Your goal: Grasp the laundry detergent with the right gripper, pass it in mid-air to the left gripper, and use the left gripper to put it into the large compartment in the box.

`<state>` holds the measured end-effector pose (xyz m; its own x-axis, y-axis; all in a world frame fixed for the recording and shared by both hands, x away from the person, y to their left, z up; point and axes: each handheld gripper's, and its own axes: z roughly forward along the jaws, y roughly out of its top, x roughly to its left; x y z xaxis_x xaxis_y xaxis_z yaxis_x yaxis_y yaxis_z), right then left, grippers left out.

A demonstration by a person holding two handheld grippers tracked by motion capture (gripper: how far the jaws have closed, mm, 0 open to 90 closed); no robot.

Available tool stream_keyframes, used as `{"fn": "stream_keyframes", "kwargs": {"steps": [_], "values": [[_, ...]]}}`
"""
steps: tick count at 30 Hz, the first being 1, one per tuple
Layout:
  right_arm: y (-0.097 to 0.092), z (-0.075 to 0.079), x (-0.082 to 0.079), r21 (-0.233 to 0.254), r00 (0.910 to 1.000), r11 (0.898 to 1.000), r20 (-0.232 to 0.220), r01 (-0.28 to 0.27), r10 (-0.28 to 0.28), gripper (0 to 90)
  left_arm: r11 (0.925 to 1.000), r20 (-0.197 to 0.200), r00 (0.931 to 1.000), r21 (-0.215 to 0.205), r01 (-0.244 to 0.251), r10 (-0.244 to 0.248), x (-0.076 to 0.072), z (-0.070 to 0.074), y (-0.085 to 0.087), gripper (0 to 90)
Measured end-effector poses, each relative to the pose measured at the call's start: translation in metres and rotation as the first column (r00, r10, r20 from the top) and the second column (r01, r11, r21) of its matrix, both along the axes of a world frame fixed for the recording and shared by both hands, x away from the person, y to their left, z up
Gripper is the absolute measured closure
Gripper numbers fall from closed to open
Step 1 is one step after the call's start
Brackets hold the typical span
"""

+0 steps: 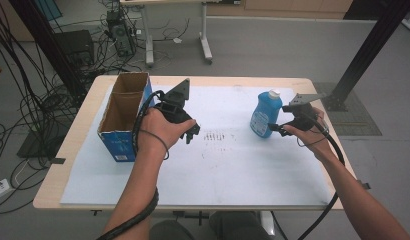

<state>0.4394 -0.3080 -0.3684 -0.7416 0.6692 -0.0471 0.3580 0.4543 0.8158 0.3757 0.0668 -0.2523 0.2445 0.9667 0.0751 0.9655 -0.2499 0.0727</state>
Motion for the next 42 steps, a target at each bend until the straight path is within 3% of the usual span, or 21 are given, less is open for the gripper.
{"fn": "stream_keyframes", "kwargs": {"steps": [6, 14, 42], "values": [[0.005, -0.01, 0.004, 0.047, 0.9987, 0.998, 0.02, 0.045, -0.046, 2.3, 1.0, 0.002, 1.0, 0.001, 0.007, -0.007, 0.001, 0.001, -0.003, 5.8], [0.011, -0.022, 0.007, 0.072, 0.9966, 0.995, 0.04, 0.069, -0.072, 2.0, 0.9999, 0.002, 0.9999, 0.005, 0.012, -0.012, 0.002, 0.001, -0.004, 5.8], [0.022, -0.032, 0.01, 0.157, 0.9885, 0.983, 0.1, 0.096, -0.113, 1.3, 0.9998, 0.003, 0.9998, -0.001, 0.018, -0.018, 0.005, -0.002, -0.007, 5.7]]}}
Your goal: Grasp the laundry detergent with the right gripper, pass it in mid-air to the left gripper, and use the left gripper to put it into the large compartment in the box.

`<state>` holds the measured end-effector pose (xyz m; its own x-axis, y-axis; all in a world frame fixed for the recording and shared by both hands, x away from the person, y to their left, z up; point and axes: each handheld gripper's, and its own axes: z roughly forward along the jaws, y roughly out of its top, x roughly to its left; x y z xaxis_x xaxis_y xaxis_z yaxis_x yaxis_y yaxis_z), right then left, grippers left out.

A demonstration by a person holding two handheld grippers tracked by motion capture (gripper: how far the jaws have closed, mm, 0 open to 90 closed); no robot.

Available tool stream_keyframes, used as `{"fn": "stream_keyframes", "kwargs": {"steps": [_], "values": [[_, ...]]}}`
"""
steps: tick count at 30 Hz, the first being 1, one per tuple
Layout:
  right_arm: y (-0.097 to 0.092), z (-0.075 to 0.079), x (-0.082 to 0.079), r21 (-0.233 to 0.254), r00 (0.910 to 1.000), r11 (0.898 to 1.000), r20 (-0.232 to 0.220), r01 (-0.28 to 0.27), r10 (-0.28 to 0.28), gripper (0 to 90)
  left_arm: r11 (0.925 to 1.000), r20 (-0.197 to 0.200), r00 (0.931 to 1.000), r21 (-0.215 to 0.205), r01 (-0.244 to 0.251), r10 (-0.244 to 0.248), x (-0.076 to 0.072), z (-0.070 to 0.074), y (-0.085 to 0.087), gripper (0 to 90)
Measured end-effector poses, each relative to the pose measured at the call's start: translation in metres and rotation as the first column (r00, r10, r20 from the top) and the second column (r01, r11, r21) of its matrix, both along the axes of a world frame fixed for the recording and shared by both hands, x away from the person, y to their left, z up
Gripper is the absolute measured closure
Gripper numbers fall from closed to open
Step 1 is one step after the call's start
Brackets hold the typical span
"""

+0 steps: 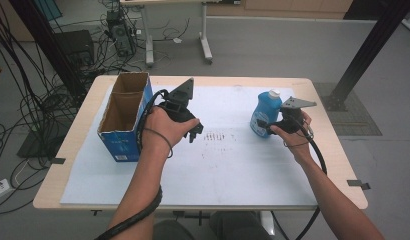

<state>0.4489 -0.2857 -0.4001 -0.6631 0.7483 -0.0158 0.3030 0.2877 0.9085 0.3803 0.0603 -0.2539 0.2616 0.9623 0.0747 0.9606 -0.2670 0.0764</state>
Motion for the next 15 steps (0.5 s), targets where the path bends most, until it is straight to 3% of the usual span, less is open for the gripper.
{"fn": "stream_keyframes", "kwargs": {"steps": [15], "values": [[-0.0005, -0.0007, 0.0008, 0.014, 1.0, 1.0, 0.003, -0.007, 0.007, 1.1, 1.0, 0.005, 1.0, 0.002, -0.002, 0.002, -0.0001, 0.0003, -0.0007, 5.7]]}}
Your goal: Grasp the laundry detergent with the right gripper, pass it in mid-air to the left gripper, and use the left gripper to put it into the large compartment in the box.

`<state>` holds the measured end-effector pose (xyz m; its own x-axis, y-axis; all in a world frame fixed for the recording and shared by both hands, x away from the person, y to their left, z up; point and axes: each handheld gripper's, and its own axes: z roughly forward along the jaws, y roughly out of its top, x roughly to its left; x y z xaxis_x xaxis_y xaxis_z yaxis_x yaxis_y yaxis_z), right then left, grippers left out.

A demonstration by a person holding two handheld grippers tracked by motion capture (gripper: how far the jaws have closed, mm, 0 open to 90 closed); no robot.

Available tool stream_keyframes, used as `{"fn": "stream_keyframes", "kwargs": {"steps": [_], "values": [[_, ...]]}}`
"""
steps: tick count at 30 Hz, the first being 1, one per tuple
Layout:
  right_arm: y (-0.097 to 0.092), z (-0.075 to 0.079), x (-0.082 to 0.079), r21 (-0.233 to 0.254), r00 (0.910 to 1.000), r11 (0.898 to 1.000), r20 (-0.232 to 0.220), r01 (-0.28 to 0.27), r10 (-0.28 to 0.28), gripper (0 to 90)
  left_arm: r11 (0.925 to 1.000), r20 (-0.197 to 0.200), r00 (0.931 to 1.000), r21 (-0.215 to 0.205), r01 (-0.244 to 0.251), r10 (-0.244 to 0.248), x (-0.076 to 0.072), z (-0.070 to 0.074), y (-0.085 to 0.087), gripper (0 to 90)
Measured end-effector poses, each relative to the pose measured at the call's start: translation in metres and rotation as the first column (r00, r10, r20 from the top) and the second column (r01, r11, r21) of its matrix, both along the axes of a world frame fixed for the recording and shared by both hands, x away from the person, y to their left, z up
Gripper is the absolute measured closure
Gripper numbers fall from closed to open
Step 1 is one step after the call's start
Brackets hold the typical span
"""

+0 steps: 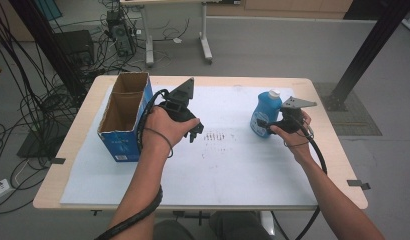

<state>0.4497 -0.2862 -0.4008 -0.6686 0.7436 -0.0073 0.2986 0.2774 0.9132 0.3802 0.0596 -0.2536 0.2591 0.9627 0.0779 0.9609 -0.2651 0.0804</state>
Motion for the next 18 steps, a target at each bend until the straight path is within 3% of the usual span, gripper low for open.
{"fn": "stream_keyframes", "kwargs": {"steps": [18], "values": [[0.0008, 0.0003, -0.0007, -0.003, 0.9999, 1.0, 0.01, -0.006, 0.006, 1.1, 0.9999, 0.0, 0.9999, -0.004, 0.011, -0.011, 0.0012, 0.0004, -0.0017, 5.7]]}}
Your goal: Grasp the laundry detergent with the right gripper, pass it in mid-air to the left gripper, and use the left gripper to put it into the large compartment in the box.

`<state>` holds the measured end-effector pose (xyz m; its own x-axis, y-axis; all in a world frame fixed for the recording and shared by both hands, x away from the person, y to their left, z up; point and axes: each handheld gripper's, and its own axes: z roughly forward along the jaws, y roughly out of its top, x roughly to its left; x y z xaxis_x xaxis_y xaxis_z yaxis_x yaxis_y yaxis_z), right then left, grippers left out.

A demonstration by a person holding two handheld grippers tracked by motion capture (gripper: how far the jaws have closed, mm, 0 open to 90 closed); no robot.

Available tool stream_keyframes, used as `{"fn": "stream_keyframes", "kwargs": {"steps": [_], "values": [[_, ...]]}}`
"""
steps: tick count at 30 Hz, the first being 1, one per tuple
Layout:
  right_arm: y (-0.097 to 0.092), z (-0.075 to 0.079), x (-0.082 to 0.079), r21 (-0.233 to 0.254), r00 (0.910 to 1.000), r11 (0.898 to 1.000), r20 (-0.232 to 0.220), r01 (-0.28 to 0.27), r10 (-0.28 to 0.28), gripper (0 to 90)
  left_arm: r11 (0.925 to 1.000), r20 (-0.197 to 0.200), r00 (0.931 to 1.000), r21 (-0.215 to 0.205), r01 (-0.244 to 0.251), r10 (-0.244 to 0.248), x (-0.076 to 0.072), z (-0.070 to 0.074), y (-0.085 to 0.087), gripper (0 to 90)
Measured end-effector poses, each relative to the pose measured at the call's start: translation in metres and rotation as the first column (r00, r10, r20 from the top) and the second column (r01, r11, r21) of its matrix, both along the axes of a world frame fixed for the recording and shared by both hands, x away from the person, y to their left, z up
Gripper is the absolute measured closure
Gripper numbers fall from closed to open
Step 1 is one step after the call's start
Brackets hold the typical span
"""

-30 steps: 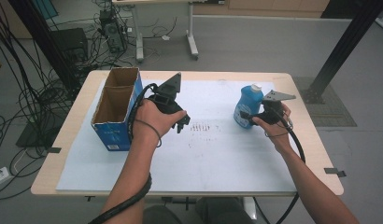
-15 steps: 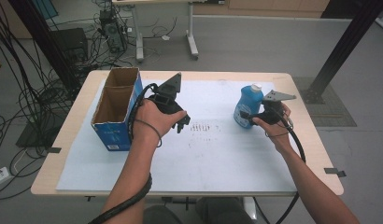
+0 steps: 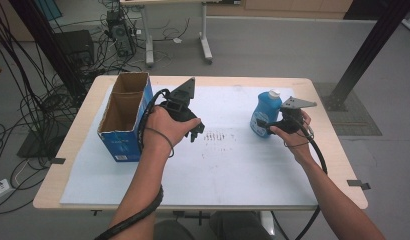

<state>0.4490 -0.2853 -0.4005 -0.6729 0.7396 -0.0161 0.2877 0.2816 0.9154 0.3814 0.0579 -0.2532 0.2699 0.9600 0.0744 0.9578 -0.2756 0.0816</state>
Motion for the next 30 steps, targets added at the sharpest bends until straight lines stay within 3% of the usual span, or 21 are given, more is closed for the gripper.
{"fn": "stream_keyframes", "kwargs": {"steps": [30], "values": [[-0.0002, 0.0015, -0.001, -0.001, 0.9999, 1.0, 0.017, 0.001, -0.001, 1.0, 1.0, 0.01, 0.9999, -0.007, -0.004, 0.004, 0.0013, 0.0008, -0.0011, 5.5]]}}
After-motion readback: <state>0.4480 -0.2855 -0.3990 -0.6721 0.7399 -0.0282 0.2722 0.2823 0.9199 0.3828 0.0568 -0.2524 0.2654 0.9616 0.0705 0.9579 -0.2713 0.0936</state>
